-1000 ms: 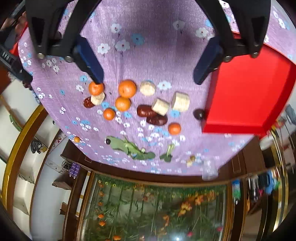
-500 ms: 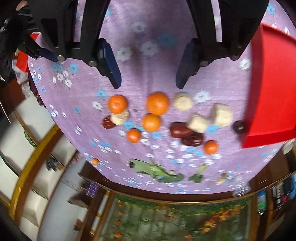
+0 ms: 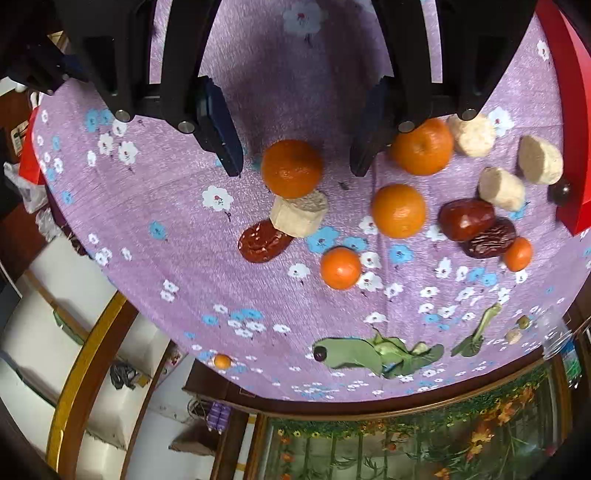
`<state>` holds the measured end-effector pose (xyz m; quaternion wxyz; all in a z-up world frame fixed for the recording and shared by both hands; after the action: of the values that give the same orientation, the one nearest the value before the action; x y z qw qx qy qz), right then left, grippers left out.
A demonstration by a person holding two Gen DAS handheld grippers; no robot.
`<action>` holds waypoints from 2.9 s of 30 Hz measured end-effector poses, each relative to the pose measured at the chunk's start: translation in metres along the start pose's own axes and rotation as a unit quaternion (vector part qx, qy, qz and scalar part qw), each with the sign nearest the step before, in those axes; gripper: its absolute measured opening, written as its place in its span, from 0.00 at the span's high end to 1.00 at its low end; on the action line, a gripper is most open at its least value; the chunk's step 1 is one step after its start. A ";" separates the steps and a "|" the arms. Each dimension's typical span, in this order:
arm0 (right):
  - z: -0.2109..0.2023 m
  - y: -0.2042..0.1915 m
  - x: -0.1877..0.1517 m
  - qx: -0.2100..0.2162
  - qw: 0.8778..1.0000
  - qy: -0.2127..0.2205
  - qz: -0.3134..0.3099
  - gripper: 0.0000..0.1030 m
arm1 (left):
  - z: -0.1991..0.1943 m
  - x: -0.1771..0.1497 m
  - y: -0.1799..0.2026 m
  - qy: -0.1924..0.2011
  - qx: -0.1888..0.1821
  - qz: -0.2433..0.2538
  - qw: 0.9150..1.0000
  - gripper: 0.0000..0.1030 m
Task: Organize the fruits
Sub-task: 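Grasp the dark chestnut with the right tool while the left tool grasps an orange, then carry both items over the red tray and open both tools to drop them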
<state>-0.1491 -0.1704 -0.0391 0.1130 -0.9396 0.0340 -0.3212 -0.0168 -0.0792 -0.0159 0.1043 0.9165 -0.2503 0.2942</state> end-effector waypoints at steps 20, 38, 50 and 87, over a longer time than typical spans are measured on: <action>-0.016 -0.064 0.027 0.022 0.997 0.027 -0.069 0.73 | -0.081 -0.031 -0.066 0.056 0.079 -0.078 0.992 0.69; -0.002 -0.212 0.063 0.120 0.980 0.025 -0.155 0.73 | -0.164 -0.101 -0.200 0.099 0.187 -0.220 0.952 0.69; 0.044 -0.315 0.075 0.197 0.961 -0.018 -0.191 0.73 | -0.194 -0.160 -0.285 0.093 0.249 -0.301 0.916 0.69; 0.089 -0.332 0.078 0.238 0.959 -0.070 -0.137 0.61 | -0.210 -0.174 -0.309 0.109 0.210 -0.369 0.899 0.29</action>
<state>-0.0358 0.1587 0.0169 0.2909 -0.9012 -0.1804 -0.2659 -0.0801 0.3246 0.0371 0.0372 0.9057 0.1863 0.3789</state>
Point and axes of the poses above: each gripper's, at about its wrist camera, not at the fingertips, and z roughly the way its jaws point, y to its right, x to its top, the point moved 5 cm from there along z, roughly the way its jaws point, and after that the axes turned 9 degrees about z, right-handed, at the moved point
